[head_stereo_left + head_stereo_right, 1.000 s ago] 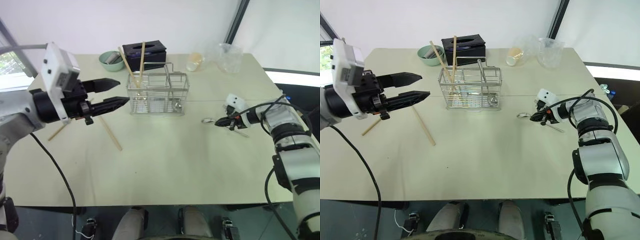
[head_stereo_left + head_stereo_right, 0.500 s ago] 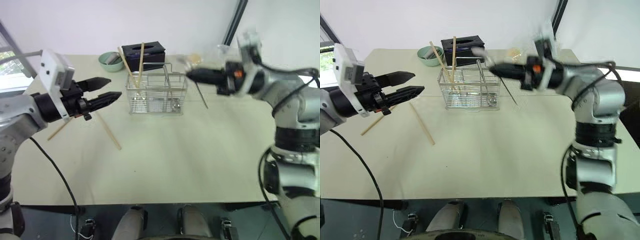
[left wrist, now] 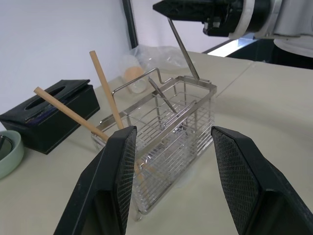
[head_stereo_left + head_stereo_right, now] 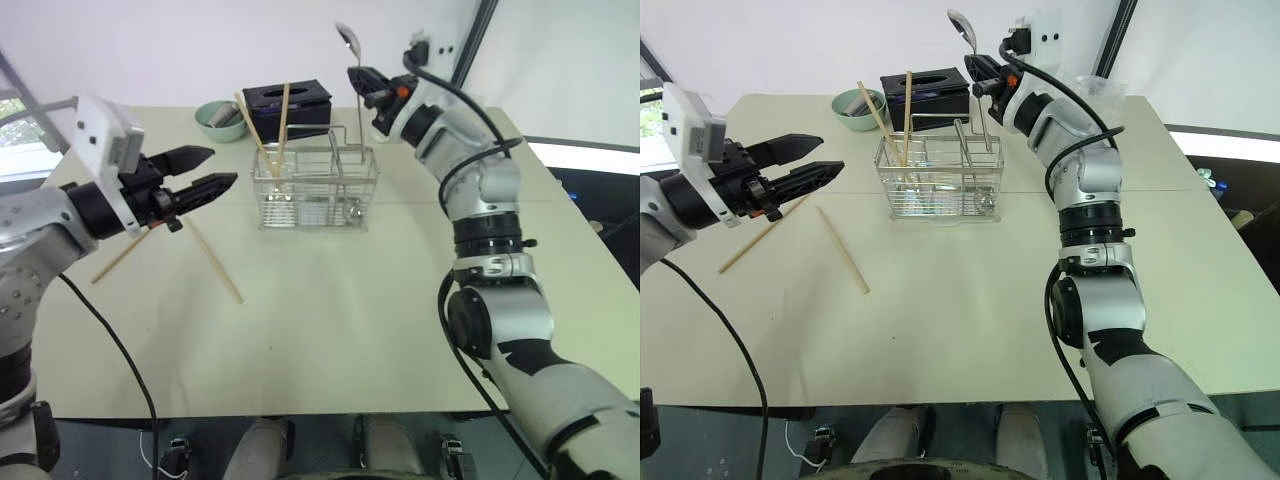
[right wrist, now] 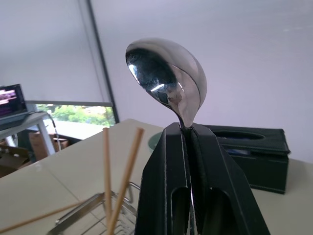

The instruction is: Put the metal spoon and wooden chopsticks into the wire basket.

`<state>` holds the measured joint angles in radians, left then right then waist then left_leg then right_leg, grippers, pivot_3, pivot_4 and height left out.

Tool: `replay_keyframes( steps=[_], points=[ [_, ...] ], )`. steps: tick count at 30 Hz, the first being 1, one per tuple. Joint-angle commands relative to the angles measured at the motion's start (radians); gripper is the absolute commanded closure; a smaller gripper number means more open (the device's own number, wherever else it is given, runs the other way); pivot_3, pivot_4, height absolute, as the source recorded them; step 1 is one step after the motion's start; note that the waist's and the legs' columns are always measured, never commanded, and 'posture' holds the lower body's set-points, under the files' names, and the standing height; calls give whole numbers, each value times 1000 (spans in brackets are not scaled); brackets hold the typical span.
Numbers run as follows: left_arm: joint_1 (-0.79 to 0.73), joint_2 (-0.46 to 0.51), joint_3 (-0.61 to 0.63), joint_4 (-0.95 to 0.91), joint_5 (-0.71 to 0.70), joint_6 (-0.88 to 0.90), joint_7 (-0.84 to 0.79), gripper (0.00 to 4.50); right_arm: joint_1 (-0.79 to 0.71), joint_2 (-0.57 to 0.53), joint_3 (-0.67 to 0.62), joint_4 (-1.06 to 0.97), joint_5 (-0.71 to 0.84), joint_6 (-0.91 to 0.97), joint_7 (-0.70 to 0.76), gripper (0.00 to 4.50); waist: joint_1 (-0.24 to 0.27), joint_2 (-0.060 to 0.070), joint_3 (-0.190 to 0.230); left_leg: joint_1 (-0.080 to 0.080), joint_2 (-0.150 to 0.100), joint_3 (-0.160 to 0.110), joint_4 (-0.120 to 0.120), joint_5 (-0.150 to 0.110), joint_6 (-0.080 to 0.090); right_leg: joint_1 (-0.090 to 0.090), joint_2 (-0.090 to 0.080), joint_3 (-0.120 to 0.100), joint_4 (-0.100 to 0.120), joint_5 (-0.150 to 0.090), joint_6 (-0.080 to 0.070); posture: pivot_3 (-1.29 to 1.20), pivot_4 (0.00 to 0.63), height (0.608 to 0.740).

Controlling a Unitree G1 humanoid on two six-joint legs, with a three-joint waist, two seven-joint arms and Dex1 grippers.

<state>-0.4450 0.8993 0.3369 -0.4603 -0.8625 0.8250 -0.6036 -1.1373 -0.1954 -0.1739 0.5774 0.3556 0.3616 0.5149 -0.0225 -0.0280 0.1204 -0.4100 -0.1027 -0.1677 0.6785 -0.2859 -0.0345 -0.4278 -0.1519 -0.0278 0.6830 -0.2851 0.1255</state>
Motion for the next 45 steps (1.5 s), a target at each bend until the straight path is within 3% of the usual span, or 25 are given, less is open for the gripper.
replay_keyframes(
  steps=[1, 4, 5, 7, 14, 15, 22, 27, 31, 34, 37, 45],
  points=[
    [-4, 8, 48, -43, -20, 5, 22, 1963, -21, 23, -7, 45, -15, -75, -30, 4474, -4, 1, 1, 0, 0, 0, 0, 0, 0, 0, 0, 0, 0, 0, 0, 0, 150, 643],
    [4, 8, 57, -53, -22, 8, 35, 1963, 6, 48, 4, 91, -43, -105, -81, 4474, -13, 1, 1, 0, -1, 0, 1, 0, 0, 0, 1, 0, 0, 0, 0, 0, 150, 643],
    [6, 9, 61, -55, -24, 11, 37, 1963, 10, 53, 1, 92, -42, -103, -92, 4171, -14, 1, 1, 0, -1, -1, 1, 0, 0, 0, 1, 0, 0, 0, 0, 0, 150, 643],
    [7, 9, 68, -57, -28, 13, 43, 1963, 15, 61, -9, 90, -35, -96, -111, 3524, -19, 2, 1, 0, -1, -2, 1, 0, 0, 0, 2, 0, 1, 0, 0, 0, 150, 643],
    [1, 5, 64, -44, -26, 6, 49, 1963, 33, 43, -22, 42, -31, -91, -162, 133, -23, 2, 1, 1, -2, -3, 2, 1, 0, -1, 3, 0, 2, 0, 0, 0, 150, 643],
    [1, 4, 62, -41, -23, 4, 48, 1963, 33, 36, -24, 27, -28, -83, -167, 20, -22, 2, 1, 1, -2, -3, 1, 0, 0, -1, 3, 0, 2, 0, 0, 0, 150, 643],
    [7, 9, 55, 10, 16, -21, 26, 1963, 32, -28, -36, -146, 23, 34, -147, 20, -21, 2, 1, 1, -3, -3, 1, 0, 0, -1, 2, 0, 2, 0, 0, 0, 150, 643],
    [42, 65, 76, 157, 120, -73, -32, 1963, 45, -152, -34, -374, 133, 164, 14, 20, -21, 2, 1, 1, -3, -2, 1, 0, 0, -2, 2, 0, 2, 0, 0, 0, 150, 643],
    [45, 131, 63, 329, 200, -113, -97, 1963, 121, -268, -17, -543, 209, 250, 149, 20, -19, 0, 0, 1, -2, -3, -1, 0, 0, -2, 2, 0, 1, -1, 1, 0, 150, 643],
    [14, 155, 17, 496, 294, -111, -66, 1963, 215, -331, -22, -674, 266, 316, 193, 20, -20, 0, 0, 2, -2, -2, -2, 0, 0, 0, 1, 0, -1, -1, 2, 0, 150, 643],
    [28, 173, -14, 596, 342, -176, -161, 1963, 332, -380, -26, -796, 316, 377, 220, 20, -17, 0, 0, 2, -1, -2, -1, 0, 0, 0, 1, 0, -1, -1, 2, 0, 150, 643],
    [20, 204, -71, 918, 471, -386, -361, 1963, 506, -424, -79, -946, 397, 470, 157, 20, -13, 0, 0, 2, 0, -2, -2, 0, 0, 0, 0, 0, -3, -1, 2, 0, 150, 643]
  ],
)
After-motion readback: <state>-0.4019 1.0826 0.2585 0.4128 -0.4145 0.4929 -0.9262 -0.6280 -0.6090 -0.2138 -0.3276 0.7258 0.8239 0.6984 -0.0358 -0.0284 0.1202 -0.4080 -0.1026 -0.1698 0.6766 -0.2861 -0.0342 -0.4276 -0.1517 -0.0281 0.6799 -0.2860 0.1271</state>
